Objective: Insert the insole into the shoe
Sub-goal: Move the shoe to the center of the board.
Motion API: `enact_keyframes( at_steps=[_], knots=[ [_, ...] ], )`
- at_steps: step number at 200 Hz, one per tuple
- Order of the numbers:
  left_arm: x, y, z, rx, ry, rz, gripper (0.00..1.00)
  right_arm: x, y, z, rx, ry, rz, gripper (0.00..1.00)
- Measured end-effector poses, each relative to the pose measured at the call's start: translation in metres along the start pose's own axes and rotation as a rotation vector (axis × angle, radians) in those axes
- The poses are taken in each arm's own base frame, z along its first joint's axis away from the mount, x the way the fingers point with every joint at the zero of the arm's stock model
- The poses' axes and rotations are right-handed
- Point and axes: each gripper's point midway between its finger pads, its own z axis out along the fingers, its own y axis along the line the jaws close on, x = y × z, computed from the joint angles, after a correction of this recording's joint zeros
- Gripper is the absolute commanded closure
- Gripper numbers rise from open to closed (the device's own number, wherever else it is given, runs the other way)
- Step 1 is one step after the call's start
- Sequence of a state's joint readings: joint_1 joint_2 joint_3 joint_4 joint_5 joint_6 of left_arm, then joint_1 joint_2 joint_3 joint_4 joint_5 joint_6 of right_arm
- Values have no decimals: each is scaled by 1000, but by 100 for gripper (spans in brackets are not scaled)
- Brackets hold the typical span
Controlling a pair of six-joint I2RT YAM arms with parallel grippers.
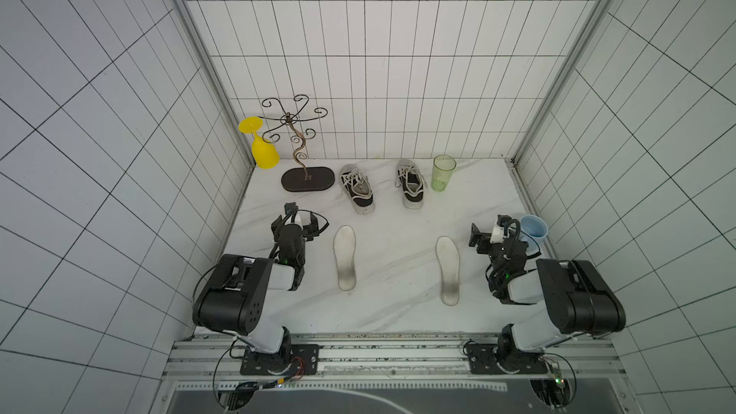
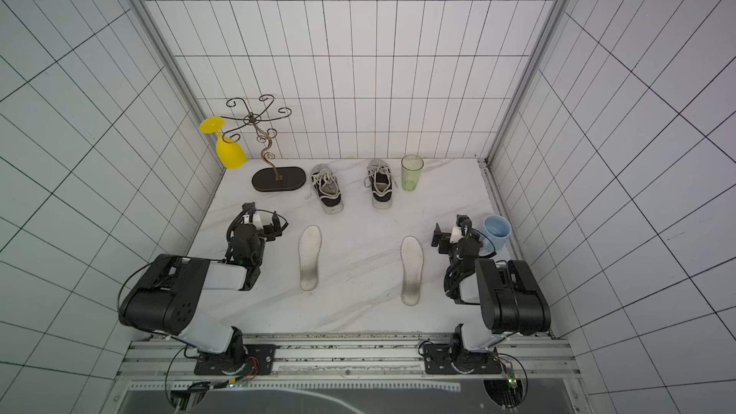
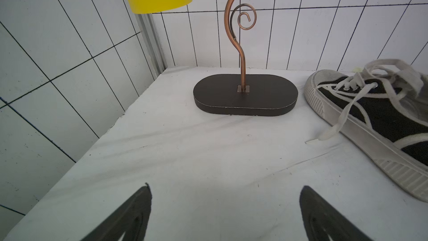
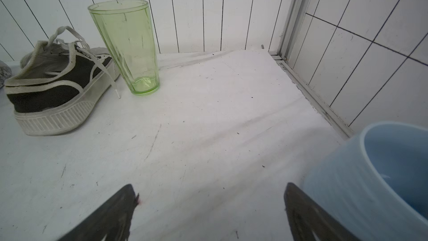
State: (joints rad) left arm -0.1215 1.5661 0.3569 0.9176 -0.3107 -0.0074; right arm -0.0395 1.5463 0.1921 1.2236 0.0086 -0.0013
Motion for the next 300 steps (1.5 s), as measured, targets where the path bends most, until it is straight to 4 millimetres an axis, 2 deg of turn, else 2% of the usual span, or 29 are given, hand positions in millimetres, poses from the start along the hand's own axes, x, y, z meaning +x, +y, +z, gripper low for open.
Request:
enact_keyframes(
  at_steps=[65, 73, 93, 107, 134, 149, 157, 171, 187, 199, 212, 230, 250, 271, 300],
  knots=[
    [0, 1, 1, 5, 2, -3, 2, 0, 0, 0, -1, 1, 0, 1],
    [-1, 2, 2, 12, 3, -5, 4, 0, 0, 0, -2, 0, 0, 5],
    [-8, 8, 11, -6, 31, -19, 2, -1, 0, 4, -3, 35, -1, 5],
    [-32, 12, 18, -35, 35, -47, 2, -22, -1, 13, 7, 42, 12, 4],
    [-89, 8, 18, -18, 7, -163, 3, -97, 4, 30, 20, -20, 108, 6],
    [-102, -5, 12, -3, 53, -222, 3, -122, 17, 27, 18, -32, 176, 6],
    [-103, -22, 6, 12, 93, -236, 4, -124, 28, 21, 8, -18, 208, 7],
    [-95, -62, -12, 68, 174, -236, 3, -112, 47, 10, -12, 52, 258, 9],
    [-71, -108, -40, 151, 291, -226, 4, -93, 70, -2, -46, 147, 285, 10],
    [-52, -126, -54, 177, 388, -227, 5, -79, 85, -12, -77, 212, 286, 11],
    [-36, -138, -57, 174, 483, -240, 6, -69, 100, -21, -109, 261, 279, 11],
    [-25, -155, -48, 154, 575, -264, 6, -58, 128, -36, -180, 318, 258, 11],
    [-21, -172, -32, 135, 619, -287, 6, -46, 152, -48, -241, 369, 231, 11],
    [-28, -189, -10, 128, 627, -301, 9, -28, 171, -57, -283, 430, 191, 11],
    [-43, -211, 30, 123, 635, -326, 13, -5, 184, -64, -304, 500, 143, 11]
  ],
)
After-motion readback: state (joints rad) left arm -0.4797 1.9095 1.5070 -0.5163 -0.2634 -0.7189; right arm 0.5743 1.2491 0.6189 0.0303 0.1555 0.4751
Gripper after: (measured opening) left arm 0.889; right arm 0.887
